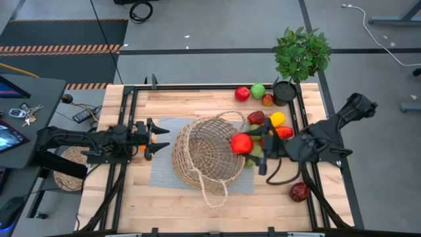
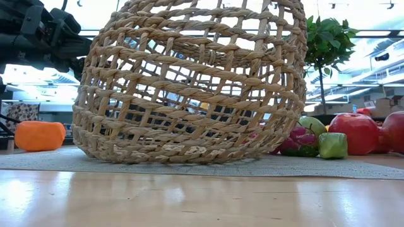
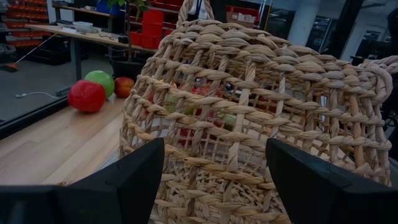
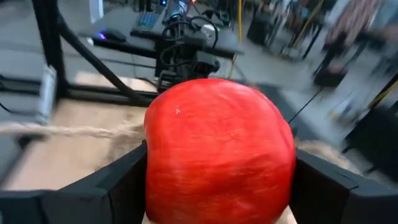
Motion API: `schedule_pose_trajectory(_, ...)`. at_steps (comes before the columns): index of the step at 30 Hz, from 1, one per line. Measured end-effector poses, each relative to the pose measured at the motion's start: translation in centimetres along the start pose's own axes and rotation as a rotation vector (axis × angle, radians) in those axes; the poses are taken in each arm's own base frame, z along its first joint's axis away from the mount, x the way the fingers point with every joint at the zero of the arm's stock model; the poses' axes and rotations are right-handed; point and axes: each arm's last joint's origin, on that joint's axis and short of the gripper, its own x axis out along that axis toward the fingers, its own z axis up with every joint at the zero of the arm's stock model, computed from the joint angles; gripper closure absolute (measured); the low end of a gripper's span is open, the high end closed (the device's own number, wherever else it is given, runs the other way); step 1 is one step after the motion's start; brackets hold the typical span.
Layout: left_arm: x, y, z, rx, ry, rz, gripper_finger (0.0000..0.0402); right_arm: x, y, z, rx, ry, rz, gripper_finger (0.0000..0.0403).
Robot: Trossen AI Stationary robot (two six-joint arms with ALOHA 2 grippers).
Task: Build produce basket
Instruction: Put the apple into the basket
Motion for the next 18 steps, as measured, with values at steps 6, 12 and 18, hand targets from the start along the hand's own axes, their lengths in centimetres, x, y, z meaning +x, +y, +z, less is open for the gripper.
schedule_pose_trajectory(6,0.0,0.0,0.0,0.000,0.000,0.000,0.0115,2.6,1.1,-0.3,-0.480,0.011,-0.060,0.0094)
schedule_pose_trajectory(12,0.0,0.0,0.0,0.000,0.001,0.000,0.0115,5.0,1.7,-1.2,-0.875,0.088,-0.128,0.0094)
schedule_pose_trajectory(18,0.0,0.0,0.0,0.000,0.000,0.000,0.0115,6.8,1.7,-1.4,-1.070,0.119,-0.179,0.0094)
